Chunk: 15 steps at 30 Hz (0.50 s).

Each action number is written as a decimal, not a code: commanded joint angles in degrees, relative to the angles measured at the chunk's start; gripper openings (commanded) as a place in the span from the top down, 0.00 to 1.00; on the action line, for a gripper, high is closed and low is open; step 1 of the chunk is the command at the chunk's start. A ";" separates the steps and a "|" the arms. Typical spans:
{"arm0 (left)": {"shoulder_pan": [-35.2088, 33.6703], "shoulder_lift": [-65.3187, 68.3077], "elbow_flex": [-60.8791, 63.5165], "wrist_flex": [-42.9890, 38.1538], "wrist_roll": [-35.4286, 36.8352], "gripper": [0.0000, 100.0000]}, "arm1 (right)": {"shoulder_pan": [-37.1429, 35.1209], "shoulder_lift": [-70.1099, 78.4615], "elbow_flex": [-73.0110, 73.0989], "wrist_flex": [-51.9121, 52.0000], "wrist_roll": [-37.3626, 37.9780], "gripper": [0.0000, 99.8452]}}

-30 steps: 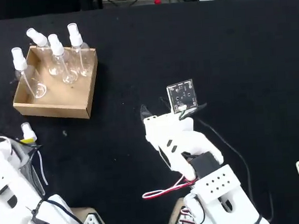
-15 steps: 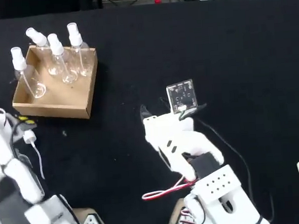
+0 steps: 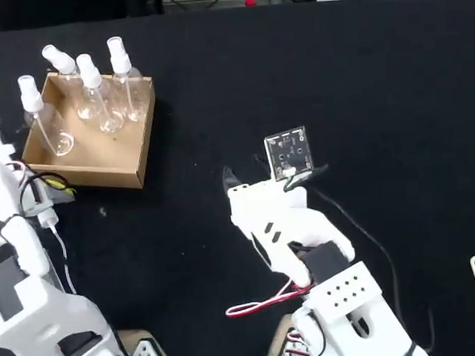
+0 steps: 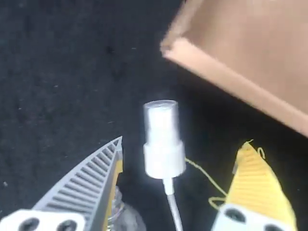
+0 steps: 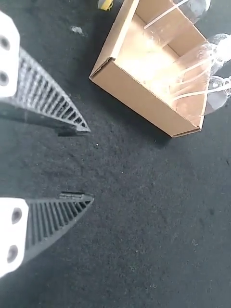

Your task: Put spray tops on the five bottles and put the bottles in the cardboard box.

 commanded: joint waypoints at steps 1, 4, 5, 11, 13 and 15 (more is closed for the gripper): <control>3.30 -0.18 -3.38 -0.35 0.26 0.71 | -0.79 0.84 -0.48 -1.49 -0.09 0.81; 3.47 -0.26 -1.80 -0.09 0.18 0.79 | -0.79 0.84 -0.48 -1.49 -0.09 0.81; 3.21 -0.26 -1.54 -0.18 0.18 0.80 | -0.79 0.84 -0.48 -1.49 -0.09 0.81; 1.98 -0.18 -0.75 -0.35 0.09 0.77 | -0.79 0.84 -0.48 -1.49 -0.09 0.81; 1.98 -0.18 -0.66 -0.09 0.09 0.76 | -0.79 0.84 -0.48 -1.49 -0.09 0.81; 1.98 -0.18 0.48 -0.35 0.09 0.76 | -0.79 0.84 -0.48 -1.49 -0.09 0.81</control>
